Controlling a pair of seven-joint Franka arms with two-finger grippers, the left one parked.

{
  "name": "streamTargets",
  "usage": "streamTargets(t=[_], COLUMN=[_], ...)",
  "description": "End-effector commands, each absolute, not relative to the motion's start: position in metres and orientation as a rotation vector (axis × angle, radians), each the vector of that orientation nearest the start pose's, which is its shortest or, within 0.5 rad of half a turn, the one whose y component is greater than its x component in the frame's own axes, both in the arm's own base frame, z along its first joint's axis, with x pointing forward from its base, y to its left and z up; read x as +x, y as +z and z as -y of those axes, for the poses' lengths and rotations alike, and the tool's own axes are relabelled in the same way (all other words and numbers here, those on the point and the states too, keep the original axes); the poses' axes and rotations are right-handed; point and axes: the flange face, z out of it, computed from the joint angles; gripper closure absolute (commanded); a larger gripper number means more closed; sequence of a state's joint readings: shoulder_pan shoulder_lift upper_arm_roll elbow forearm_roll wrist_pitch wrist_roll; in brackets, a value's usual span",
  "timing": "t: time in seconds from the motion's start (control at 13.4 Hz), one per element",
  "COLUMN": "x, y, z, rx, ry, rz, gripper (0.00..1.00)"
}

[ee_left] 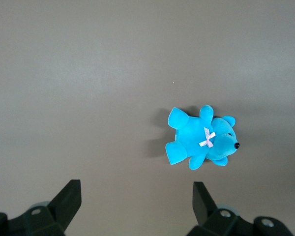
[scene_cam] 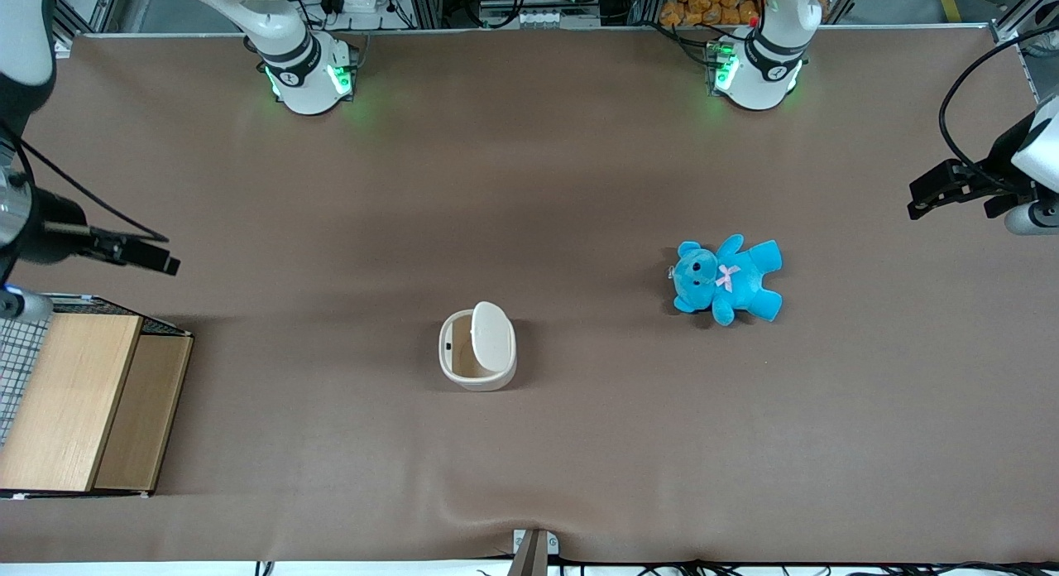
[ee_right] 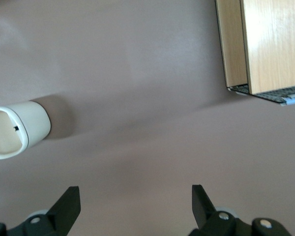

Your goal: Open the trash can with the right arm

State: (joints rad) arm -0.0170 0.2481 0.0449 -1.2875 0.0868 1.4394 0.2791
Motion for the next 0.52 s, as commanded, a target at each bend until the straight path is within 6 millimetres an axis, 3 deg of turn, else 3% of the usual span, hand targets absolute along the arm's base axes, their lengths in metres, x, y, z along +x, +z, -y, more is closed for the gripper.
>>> streamTargets(t=[0.0,0.15,0.45], x=[0.574,0.556,0.551], y=[0.612,0.619,0.627], z=[-0.020,-0.021,-0.014], rx=[-3.055,-3.057,-3.061], ry=[0.133,0.107,0.087], rz=[-0.355,-0.357,-0.313], gripper=[0.00,0.00,0.00])
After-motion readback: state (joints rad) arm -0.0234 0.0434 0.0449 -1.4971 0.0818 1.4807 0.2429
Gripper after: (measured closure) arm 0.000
